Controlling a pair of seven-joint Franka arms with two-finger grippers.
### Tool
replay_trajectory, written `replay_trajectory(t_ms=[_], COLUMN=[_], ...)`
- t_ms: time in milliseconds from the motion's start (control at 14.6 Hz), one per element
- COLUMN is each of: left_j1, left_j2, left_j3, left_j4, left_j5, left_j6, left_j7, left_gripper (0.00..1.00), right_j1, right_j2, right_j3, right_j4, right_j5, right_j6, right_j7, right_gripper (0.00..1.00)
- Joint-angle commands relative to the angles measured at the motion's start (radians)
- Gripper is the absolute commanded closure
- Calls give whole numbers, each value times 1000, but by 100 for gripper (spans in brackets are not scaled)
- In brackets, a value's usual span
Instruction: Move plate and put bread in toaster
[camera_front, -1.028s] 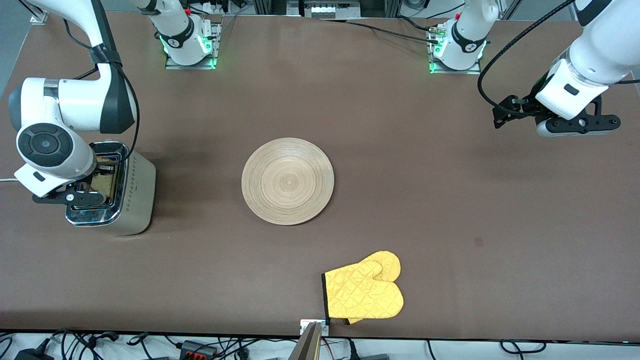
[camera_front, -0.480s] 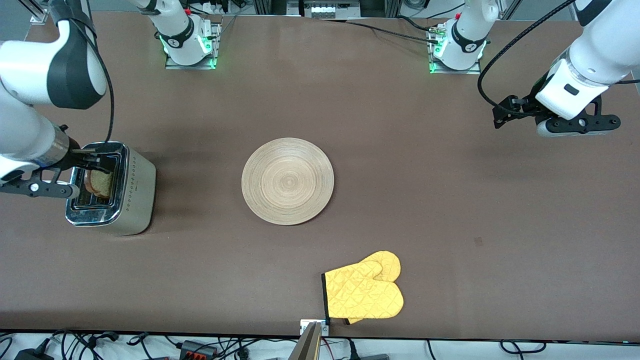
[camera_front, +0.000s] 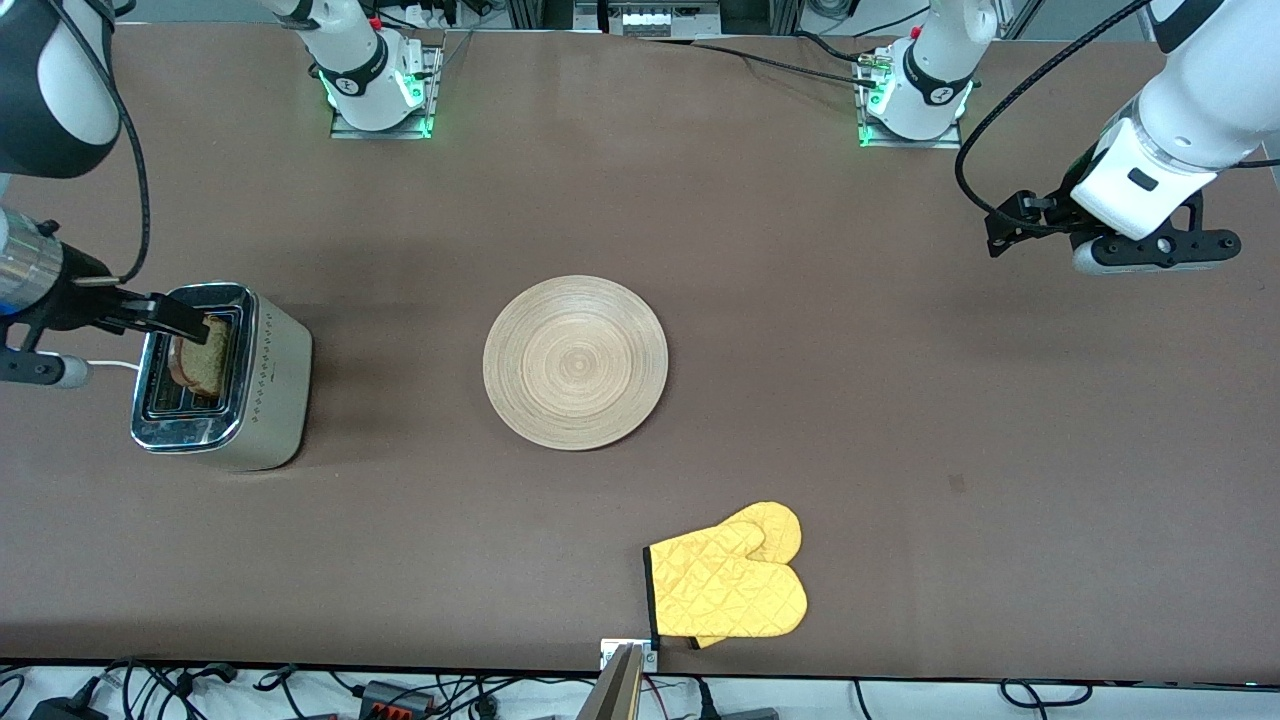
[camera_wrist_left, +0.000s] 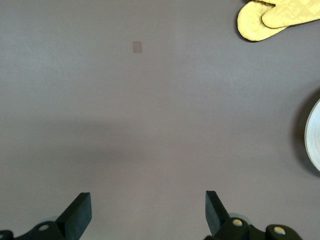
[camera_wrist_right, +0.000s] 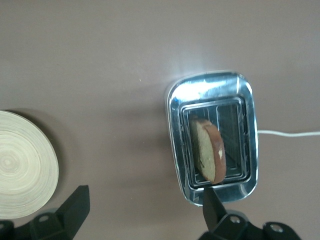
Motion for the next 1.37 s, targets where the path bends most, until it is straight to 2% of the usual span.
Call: replay_trajectory(t_ms=[0,69,137,206,274,548,823,1302], left_j1=[3,3,3,3,3,3,3,3], left_j2=[-3,-3,-3,-3,-3,-3,-2,-2], left_j3=[2,1,2,2,2,2,2,2], left_j4=[11,11,11,11,11,11,11,11], left_j5=[-19,-19,-19,-19,-19,-19,-21,-21], left_j6=[-16,-16,-16,-16,-16,-16,-16,-18], left_j7=[-3,-3,-3,-3,-1,-1,-1,-1], left_gripper=[0,0,0,0,0,0,0,0], right_j1=[-33,-86,-170,-235,-260,-263,-257,-258], right_j2=[4,3,-8,-16,-19,-48,-178,-352], right_j3=[10,47,135,198,229,231,234,234], right_j4=[47,48,50,50,48,22,-172,-398], right_j5=[23,25,22,14,11,-20,-74,-69], right_j6=[-14,-9,-11,-8,-8,-11,67,100], right_j7=[-53,-51,-53,-51,-51,-83,-91,-90], right_gripper=[0,0,0,0,0,0,0,0])
